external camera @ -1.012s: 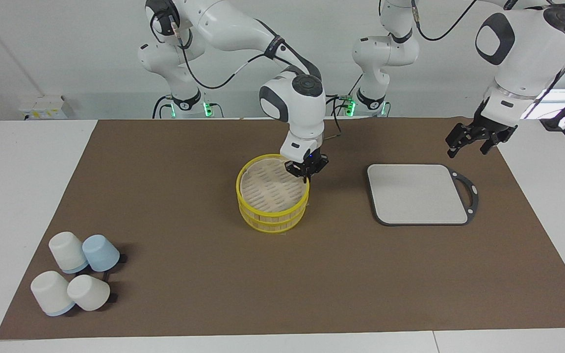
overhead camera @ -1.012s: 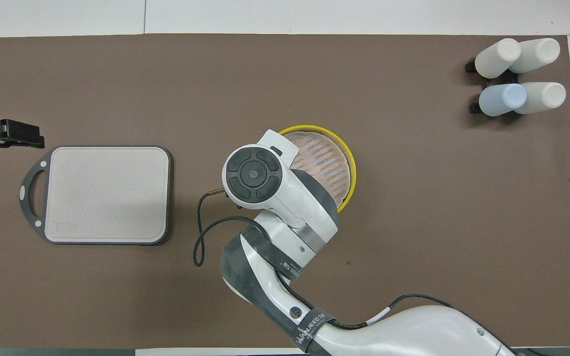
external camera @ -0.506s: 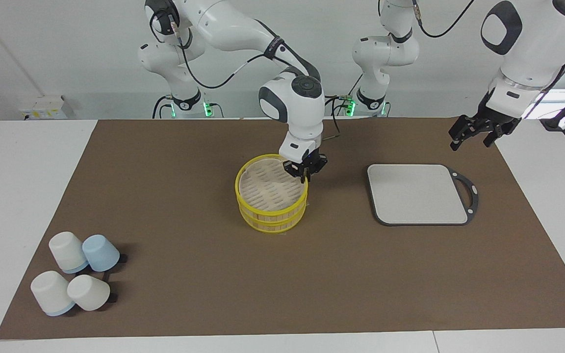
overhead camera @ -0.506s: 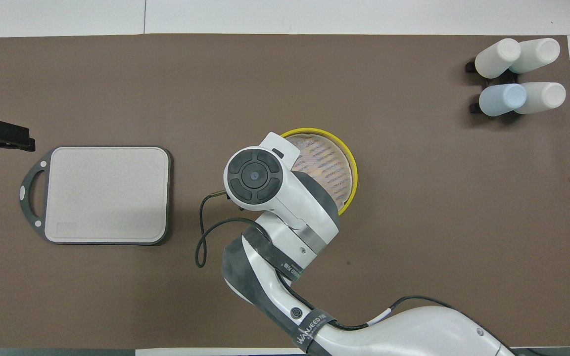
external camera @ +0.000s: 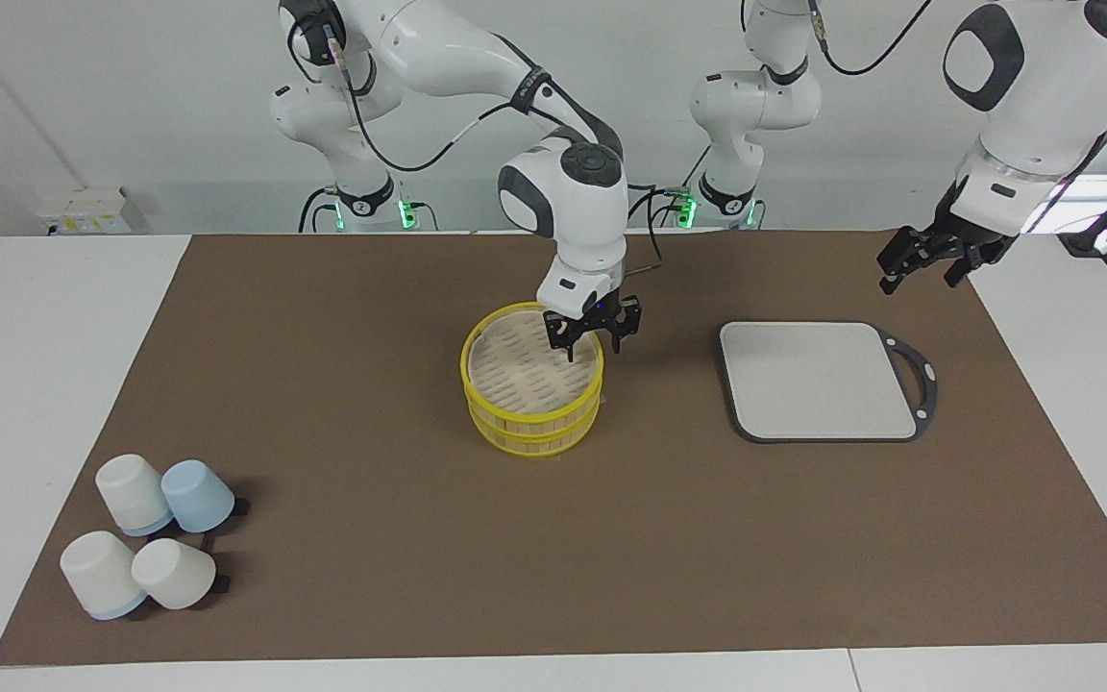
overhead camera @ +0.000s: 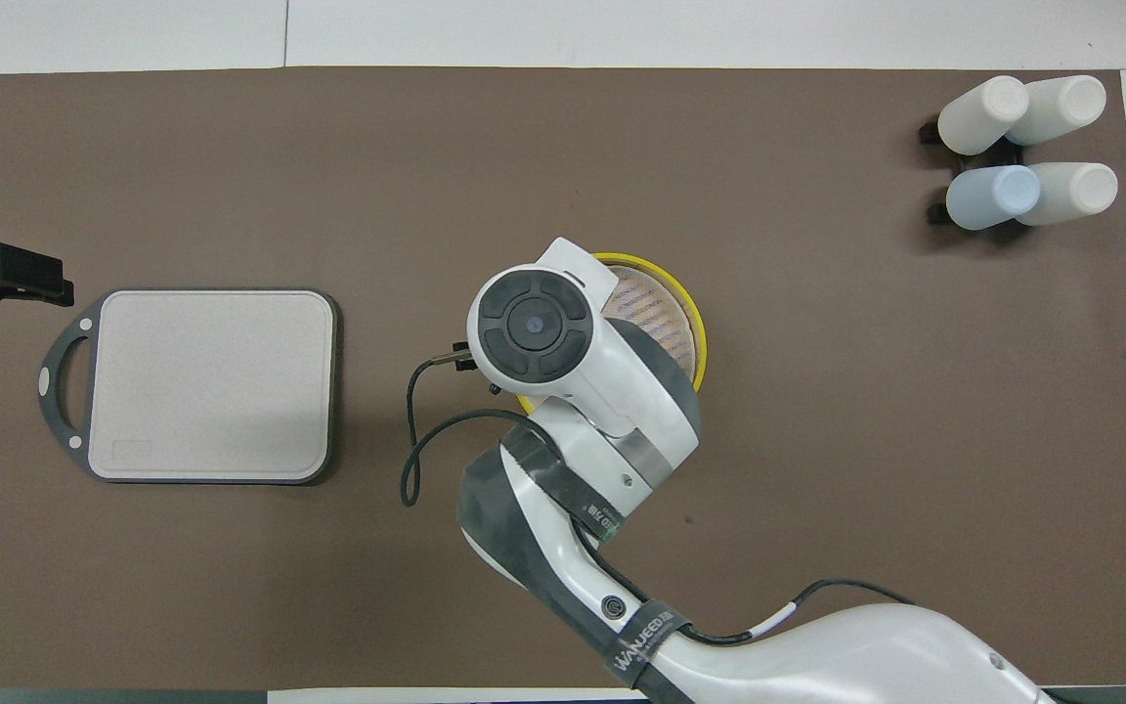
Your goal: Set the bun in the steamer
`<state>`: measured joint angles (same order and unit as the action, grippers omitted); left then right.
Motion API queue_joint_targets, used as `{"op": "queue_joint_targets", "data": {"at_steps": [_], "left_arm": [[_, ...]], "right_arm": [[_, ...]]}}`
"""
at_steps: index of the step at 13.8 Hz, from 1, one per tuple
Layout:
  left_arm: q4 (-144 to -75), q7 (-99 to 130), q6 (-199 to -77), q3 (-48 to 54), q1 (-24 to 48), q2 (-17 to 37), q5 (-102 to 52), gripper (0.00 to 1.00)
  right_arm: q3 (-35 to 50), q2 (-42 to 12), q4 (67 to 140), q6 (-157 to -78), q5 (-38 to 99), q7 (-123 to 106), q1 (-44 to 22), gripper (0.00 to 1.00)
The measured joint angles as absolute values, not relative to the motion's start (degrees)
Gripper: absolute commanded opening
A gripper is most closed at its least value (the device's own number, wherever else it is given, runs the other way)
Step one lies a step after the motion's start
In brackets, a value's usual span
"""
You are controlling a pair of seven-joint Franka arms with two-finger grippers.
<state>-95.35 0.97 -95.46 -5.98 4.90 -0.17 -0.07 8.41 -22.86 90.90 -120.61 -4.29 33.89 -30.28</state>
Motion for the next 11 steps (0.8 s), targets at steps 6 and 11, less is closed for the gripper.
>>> {"op": "queue_joint_targets", "data": {"at_steps": [6, 11], "left_arm": [[-95.3, 1.0, -94.6, -5.9, 4.9, -0.2, -0.1, 1.00], [-95.3, 1.0, -94.6, -5.8, 4.9, -0.2, -0.1, 1.00]], "right_arm": [[8.3, -10.5, 90.0, -101.5, -2.1, 19.0, -14.0, 1.00], [8.4, -4.4, 90.3, -90.4, -1.3, 9.9, -4.6, 1.00]]}}
